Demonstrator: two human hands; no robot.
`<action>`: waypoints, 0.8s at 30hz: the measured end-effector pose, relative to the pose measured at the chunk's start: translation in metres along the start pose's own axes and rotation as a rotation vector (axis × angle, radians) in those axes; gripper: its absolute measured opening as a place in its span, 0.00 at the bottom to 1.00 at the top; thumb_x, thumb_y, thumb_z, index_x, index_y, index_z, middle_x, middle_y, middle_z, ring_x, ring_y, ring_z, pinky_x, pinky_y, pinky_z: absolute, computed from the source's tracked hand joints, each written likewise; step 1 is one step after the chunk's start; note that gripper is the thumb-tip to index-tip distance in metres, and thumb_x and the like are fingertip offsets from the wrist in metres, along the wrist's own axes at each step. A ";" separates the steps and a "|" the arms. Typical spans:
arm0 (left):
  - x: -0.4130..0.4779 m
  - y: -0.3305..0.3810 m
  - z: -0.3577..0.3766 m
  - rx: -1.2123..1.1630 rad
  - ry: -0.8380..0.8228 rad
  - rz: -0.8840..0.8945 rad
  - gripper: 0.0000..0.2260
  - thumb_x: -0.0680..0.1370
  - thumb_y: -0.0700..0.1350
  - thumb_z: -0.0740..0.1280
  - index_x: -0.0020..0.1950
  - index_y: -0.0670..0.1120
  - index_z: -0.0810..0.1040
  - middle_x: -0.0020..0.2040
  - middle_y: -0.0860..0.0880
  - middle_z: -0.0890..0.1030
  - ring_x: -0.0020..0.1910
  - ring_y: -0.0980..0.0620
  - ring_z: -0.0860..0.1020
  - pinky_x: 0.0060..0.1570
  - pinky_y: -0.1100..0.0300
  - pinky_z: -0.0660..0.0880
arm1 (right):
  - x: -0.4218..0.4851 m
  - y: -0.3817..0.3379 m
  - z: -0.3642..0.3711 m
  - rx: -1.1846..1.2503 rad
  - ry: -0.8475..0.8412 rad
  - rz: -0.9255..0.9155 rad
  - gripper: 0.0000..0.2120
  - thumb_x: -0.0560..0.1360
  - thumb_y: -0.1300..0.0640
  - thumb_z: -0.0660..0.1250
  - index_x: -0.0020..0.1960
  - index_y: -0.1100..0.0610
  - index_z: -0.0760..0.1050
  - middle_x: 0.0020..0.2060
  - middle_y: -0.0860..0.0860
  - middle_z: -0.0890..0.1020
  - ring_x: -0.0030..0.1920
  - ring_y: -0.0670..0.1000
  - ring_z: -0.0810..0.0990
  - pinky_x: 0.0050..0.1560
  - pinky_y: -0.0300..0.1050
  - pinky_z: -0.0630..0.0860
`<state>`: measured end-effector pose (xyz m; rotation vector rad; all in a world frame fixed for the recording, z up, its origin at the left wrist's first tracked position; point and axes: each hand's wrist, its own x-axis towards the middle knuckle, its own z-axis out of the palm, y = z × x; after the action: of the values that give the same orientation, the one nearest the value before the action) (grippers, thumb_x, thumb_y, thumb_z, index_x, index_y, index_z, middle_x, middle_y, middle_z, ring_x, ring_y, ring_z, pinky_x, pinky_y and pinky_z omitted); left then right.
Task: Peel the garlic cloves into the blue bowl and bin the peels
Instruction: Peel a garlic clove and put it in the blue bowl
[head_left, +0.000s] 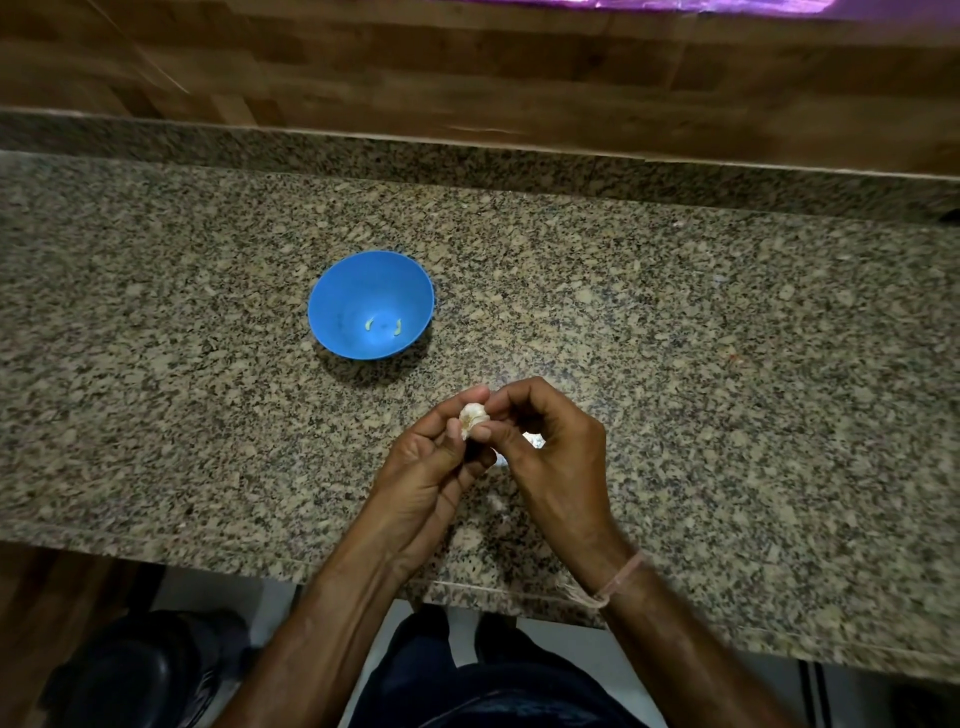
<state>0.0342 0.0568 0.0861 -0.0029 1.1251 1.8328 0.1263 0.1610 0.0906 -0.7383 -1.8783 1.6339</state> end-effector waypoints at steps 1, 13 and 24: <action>0.000 -0.001 0.000 0.004 0.007 -0.002 0.16 0.80 0.42 0.64 0.68 0.41 0.77 0.66 0.38 0.81 0.69 0.42 0.78 0.65 0.55 0.77 | 0.000 0.000 0.000 0.000 0.000 0.001 0.07 0.73 0.64 0.78 0.47 0.56 0.82 0.42 0.46 0.85 0.45 0.49 0.84 0.48 0.42 0.81; 0.000 -0.005 -0.001 -0.015 0.051 0.010 0.19 0.79 0.44 0.65 0.68 0.40 0.76 0.63 0.38 0.83 0.63 0.45 0.81 0.56 0.60 0.80 | 0.001 0.004 0.001 0.101 -0.007 0.122 0.08 0.72 0.64 0.79 0.47 0.57 0.82 0.42 0.50 0.86 0.44 0.56 0.84 0.50 0.58 0.83; -0.001 -0.003 -0.004 0.040 0.064 -0.007 0.20 0.80 0.47 0.64 0.70 0.39 0.75 0.65 0.38 0.82 0.65 0.45 0.81 0.55 0.61 0.80 | 0.001 0.003 0.005 0.040 -0.028 0.131 0.09 0.71 0.64 0.80 0.45 0.56 0.82 0.42 0.48 0.86 0.43 0.50 0.85 0.47 0.45 0.83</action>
<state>0.0352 0.0535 0.0819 -0.0427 1.2053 1.8147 0.1225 0.1583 0.0866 -0.8419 -1.8448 1.7656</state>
